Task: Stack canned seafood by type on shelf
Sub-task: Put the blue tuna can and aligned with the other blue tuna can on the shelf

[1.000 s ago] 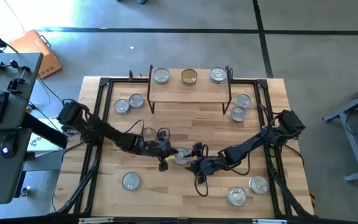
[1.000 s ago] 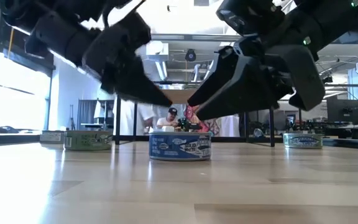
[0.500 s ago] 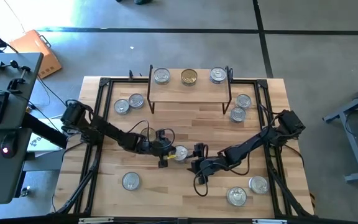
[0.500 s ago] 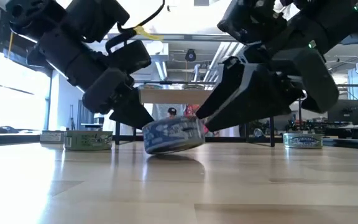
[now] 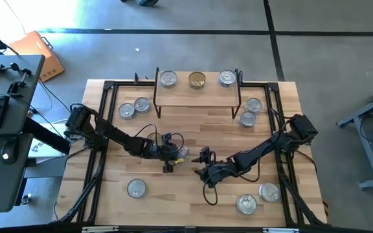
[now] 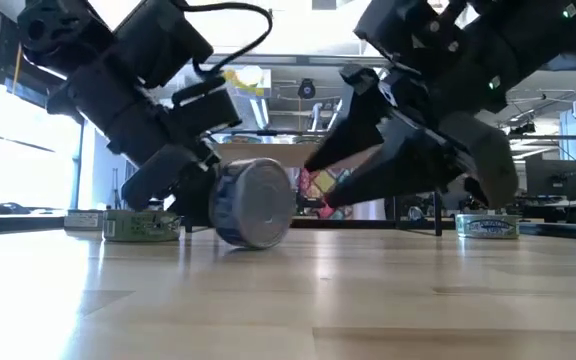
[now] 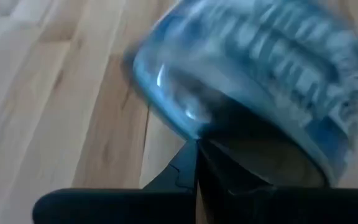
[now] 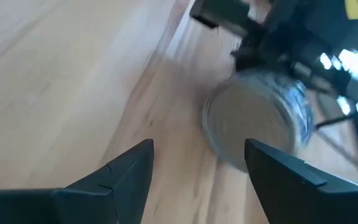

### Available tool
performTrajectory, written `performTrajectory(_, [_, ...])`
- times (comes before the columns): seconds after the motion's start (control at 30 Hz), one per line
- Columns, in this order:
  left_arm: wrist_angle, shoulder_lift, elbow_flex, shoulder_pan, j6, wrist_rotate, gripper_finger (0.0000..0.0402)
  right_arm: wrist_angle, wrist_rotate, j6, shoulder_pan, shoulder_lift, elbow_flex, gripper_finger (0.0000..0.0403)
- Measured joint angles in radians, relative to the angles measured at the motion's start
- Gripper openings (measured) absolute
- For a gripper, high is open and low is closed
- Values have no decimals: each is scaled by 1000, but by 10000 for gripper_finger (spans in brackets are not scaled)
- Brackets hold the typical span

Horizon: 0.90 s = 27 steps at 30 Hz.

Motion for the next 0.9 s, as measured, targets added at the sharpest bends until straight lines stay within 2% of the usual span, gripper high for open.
performTrajectory(0.1, [10, -3, 3, 0, 0, -2, 0, 44, 1, -50, -1, 0, 0, 245])
performTrajectory(0.23, [17, -3, 3, 0, 7, -3, 0, 78, 1, -42, -18, 0, 0, 245])
performTrajectory(0.47, [28, -5, 3, 0, 20, -8, 0, 30, 49, 66, -46, -48, -1, 245])
performTrajectory(0.57, [36, -10, 4, -2, 18, -18, 0, -52, 43, 176, -50, -70, 0, 245])
performTrajectory(0.63, [43, -15, 4, 0, 18, -40, 0, -92, -9, 275, -61, -72, 0, 245])
performTrajectory(0.73, [89, -16, 5, 22, 46, -43, 0, -82, -161, 407, -89, -51, 0, 245])
performTrajectory(0.8, [140, -16, 5, 39, 72, -25, 0, -32, -234, 441, -105, -16, -1, 245])
performTrajectory(0.9, [205, -16, 6, 60, 115, 17, 0, 83, -282, 415, -119, 28, -1, 245])
